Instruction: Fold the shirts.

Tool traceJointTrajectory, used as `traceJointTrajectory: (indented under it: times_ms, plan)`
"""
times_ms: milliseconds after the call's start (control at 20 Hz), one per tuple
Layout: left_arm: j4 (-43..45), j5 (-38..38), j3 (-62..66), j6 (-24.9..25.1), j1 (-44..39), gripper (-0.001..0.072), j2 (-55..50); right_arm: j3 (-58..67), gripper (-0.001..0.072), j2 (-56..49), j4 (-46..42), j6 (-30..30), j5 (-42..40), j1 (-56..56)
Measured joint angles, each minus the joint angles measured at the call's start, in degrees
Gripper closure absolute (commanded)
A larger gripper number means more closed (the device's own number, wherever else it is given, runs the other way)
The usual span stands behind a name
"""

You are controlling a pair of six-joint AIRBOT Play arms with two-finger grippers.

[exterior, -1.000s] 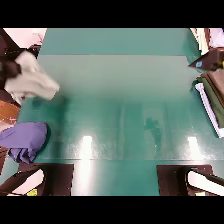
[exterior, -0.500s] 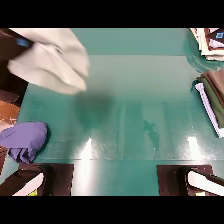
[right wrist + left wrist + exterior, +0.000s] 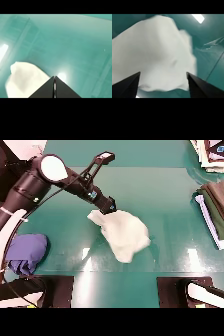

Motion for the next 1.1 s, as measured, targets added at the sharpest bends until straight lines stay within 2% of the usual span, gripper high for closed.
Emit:
traceJointTrajectory:
  times_ms: [250, 400, 600, 850, 900, 950, 1000, 1100]
  plan:
    - [1.60, -3.30, -0.81, -0.39, 8.85, 0.0044, -1.01, 0.00, 0.0689, 0.00, -0.13, 0.00, 0.83, 0.00]
    - [1.07, -3.17, -7.23, -0.46, 14.64, 0.0044, -1.05, 0.00, 0.0690, 0.00, -0.17, 0.00, 1.03, 0.00]
    - [-5.44, 6.60, -19.47, 0.11, 17.79, 0.0044, -2.14, 0.00, 0.0689, 0.00, -0.31, -0.02, 1.03, 0.00]
    - [-19.69, 15.98, -25.81, 5.66, 17.44, 0.0046, -7.32, 0.00, 0.0689, 0.00, -0.39, -0.02, 0.94, 0.00]
    - [-21.16, 17.55, -26.23, 6.25, 16.85, 0.0165, -8.09, 0.00, 0.0689, 0.00, -0.39, 0.00, 0.94, 0.00]
    - [-22.32, 18.84, -26.53, 6.73, 16.33, 0.0436, -8.66, 0.00, 0.0689, 0.00, -0.42, -0.02, 0.94, 0.00]
    - [-23.23, 19.98, -26.62, 7.02, 15.89, 0.0664, -9.09, 0.00, 0.0689, 0.00, -0.44, 0.00, 0.98, 0.00]
    - [-24.04, 21.49, -26.29, 7.63, 15.80, 0.0678, -9.44, -0.02, 0.0689, 0.00, -0.46, 0.00, 1.60, 0.00]
